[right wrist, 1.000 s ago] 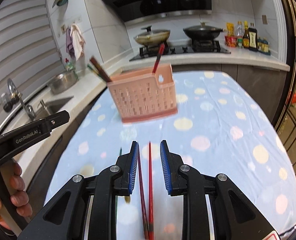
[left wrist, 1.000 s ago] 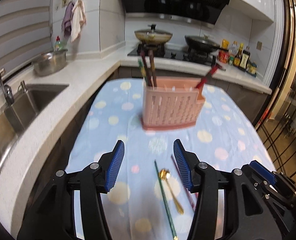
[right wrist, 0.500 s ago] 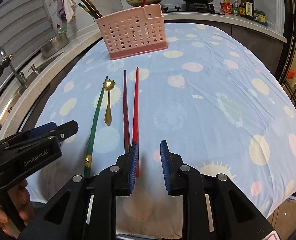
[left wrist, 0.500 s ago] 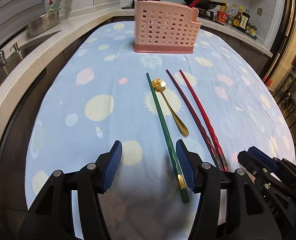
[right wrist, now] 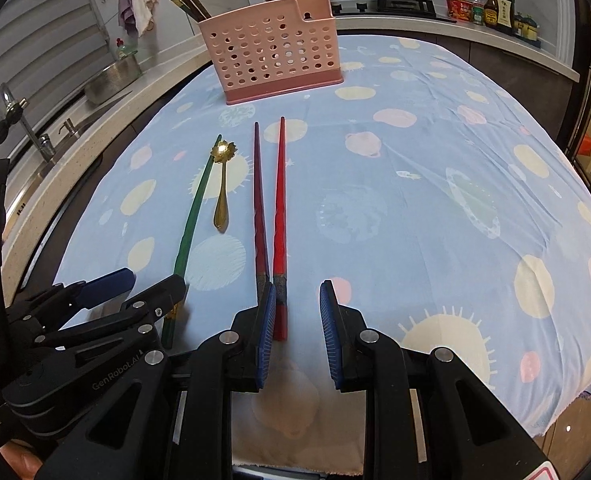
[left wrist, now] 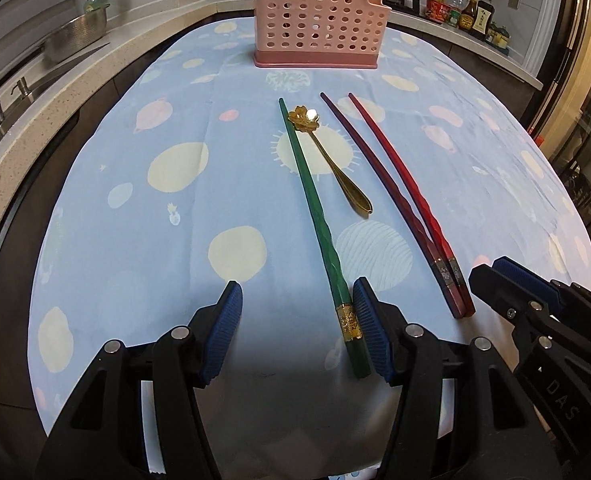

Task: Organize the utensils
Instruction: 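Grasp the green chopstick with the left tool while the right tool grasps a red chopstick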

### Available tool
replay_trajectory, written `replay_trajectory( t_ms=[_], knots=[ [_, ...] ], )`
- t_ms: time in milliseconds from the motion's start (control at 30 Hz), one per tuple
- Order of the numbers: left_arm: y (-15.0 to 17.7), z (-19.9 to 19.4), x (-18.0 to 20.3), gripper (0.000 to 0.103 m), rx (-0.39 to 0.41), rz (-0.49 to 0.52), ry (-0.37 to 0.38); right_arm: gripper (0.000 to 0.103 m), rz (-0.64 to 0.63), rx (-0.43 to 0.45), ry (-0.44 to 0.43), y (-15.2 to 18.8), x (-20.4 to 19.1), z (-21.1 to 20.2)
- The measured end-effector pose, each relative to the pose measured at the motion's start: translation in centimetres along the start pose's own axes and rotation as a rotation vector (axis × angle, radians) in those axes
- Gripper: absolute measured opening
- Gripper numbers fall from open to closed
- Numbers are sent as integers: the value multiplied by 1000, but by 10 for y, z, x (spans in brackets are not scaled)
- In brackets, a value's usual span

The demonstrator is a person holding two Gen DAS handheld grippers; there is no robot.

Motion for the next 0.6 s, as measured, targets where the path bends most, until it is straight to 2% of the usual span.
replay_trajectory(
  t_ms=[467, 600],
  knots=[
    [1, 0, -6, 54, 1, 9, -19, 23, -16, -14, 9, -4, -2, 15],
    [1, 0, -7, 55, 4, 11, -23, 17, -14, -17, 16, -1, 2, 16]
  ],
)
Point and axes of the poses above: each gripper's, at about its wrist camera, not at the fingertips, and z roughly the way its jaws point, x to its right, y to its underside, the point moved 2 cm from there along z, roughly the way its jaws point, and after that the axes turned 13 degrees about y, right-handed, at the moved point
